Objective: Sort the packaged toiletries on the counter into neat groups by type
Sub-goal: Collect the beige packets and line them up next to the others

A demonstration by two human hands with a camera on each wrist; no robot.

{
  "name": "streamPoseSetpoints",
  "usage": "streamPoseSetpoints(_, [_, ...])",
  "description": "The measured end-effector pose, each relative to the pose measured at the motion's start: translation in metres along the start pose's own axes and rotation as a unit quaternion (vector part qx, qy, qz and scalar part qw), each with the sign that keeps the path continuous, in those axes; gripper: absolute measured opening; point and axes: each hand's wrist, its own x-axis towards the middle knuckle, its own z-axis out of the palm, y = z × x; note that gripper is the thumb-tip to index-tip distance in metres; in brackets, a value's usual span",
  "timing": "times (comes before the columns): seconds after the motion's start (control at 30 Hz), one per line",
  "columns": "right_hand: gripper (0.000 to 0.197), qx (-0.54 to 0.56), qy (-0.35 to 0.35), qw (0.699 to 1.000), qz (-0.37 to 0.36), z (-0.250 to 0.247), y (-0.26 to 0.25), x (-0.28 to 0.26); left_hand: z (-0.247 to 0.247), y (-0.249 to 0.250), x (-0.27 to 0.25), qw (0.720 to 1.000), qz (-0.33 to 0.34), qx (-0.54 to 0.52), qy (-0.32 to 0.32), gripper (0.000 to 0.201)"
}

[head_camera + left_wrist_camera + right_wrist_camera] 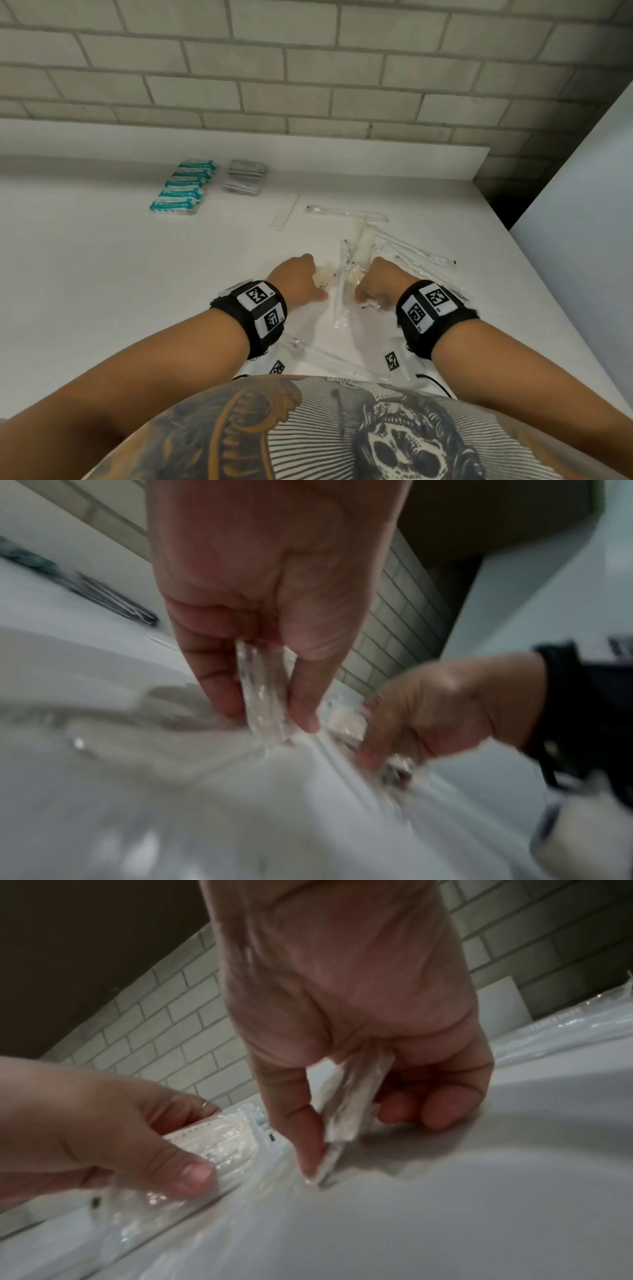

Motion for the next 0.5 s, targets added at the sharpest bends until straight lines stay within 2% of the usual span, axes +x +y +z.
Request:
streamPoseSetpoints(0.03, [0.054,-0.029,-0.005,1.000,0.000,-0.004,-0.001,-0.003,-0.004,-0.003,-0.001,1.000,0.001,-0.024,0.003,0.035])
streamPoseSetpoints(0.1, [0.049,-0.053,0.012,0.999,-0.005,-0.015,-0.004,-0.010,-0.016,-0.010,-0.004,0.995,0.004,-0.093,0.033,0.030])
streamPoseSetpoints(0.17, [0.040,-0.002,0.046,0.998,-0.054,-0.027,-0.013,-0.015,-0.031,-0.019,-0.005,0.972,0.011,-0.220,0.080,0.032])
streamPoseSetpoints(0.2, [0.033,0.077,0.047,0.991,-0.103,-0.031,-0.020,-0.017,-0.039,-0.023,-0.006,0.946,0.011,-0.312,0.086,0.030])
streamPoseSetpoints(0.23, [0.028,0.173,0.027,0.972,-0.157,-0.033,-0.029,-0.023,-0.049,-0.026,-0.009,0.907,0.014,-0.413,0.079,0.026])
streamPoseSetpoints(0.27, [0.028,0.261,0.003,0.943,-0.205,-0.031,-0.041,-0.029,-0.057,-0.028,-0.013,0.856,0.021,-0.513,0.054,0.027])
streamPoseSetpoints(0.3, [0.032,0.329,-0.016,0.914,-0.239,-0.028,-0.055,-0.035,-0.065,-0.030,-0.017,0.799,0.033,-0.600,0.018,0.036])
streamPoseSetpoints(0.33, [0.036,0.368,-0.019,0.893,-0.260,-0.023,-0.067,-0.038,-0.070,-0.033,-0.020,0.752,0.046,-0.658,-0.019,0.044])
streamPoseSetpoints(0.37, [0.038,0.380,-0.010,0.883,-0.276,-0.016,-0.082,-0.043,-0.075,-0.038,-0.023,0.727,0.063,-0.682,-0.045,0.048])
streamPoseSetpoints(0.43, [0.035,0.353,0.030,0.890,-0.288,-0.001,-0.104,-0.051,-0.080,-0.044,-0.031,0.728,0.097,-0.674,-0.081,0.048])
streamPoseSetpoints(0.5, [0.034,0.313,0.049,0.904,-0.286,0.015,-0.122,-0.055,-0.083,-0.061,-0.036,0.732,0.112,-0.666,-0.087,0.037])
